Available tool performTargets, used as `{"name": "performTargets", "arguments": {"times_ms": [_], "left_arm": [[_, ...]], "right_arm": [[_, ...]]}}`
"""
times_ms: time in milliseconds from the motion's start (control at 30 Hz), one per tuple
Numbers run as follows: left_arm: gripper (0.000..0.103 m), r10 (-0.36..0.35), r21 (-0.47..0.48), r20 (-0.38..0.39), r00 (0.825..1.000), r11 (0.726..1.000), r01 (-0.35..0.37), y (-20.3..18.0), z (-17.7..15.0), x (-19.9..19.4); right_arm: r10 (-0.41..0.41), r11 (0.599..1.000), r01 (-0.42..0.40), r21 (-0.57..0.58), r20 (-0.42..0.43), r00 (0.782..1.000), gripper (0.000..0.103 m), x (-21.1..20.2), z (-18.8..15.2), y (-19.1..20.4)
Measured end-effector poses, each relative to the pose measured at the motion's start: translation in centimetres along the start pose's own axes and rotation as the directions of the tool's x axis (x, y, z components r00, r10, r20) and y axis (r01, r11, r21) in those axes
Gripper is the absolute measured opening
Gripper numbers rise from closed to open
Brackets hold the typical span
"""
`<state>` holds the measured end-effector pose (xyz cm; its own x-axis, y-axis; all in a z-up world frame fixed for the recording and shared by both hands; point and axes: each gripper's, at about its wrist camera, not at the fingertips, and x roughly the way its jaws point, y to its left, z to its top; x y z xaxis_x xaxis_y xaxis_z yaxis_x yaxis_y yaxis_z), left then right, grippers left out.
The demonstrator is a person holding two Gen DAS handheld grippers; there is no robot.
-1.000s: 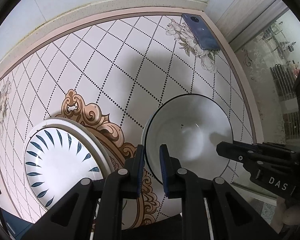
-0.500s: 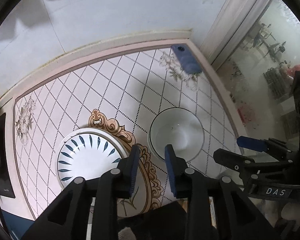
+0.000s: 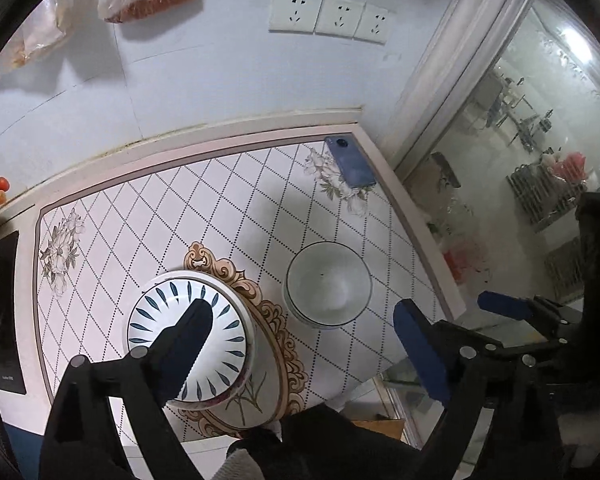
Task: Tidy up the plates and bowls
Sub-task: 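Clamp the bowl stack between the left and right grippers from opposite sides, then lift the bowl stack with both grippers and carry it over the plate stack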
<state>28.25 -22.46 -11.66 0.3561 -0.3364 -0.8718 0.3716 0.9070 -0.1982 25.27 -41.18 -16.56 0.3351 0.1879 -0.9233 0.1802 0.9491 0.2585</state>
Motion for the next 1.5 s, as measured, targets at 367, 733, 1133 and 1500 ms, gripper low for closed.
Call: {"name": "performTargets", "arguments": {"times_ms": [367,733,1133,1500], "left_arm": [[0.093,0.008,-0.053,-0.047,0.999,0.999,-0.01,0.4,0.3,3.0],[0.092,-0.066,-0.174,-0.279,0.958,0.985,0.017,5.0,2.5,17.5],[0.078,-0.181,-0.21,-0.452,0.873,0.973,0.093,4.4,1.3,26.7],[0.055,-0.187,-0.204,-0.417,0.889,0.973,0.109,2.8,0.8,26.3]], "right_arm": [[0.046,0.998,-0.049,0.034,0.063,0.997,0.096,-1.6,-0.8,-1.5],[0.253,0.953,-0.243,0.178,-0.035,0.967,0.096,11.5,1.8,-6.8],[0.38,0.905,-0.329,0.27,-0.165,0.91,0.076,23.5,2.7,-8.7],[0.409,0.895,-0.35,0.275,-0.198,0.891,0.059,26.3,2.2,-7.9]]}}
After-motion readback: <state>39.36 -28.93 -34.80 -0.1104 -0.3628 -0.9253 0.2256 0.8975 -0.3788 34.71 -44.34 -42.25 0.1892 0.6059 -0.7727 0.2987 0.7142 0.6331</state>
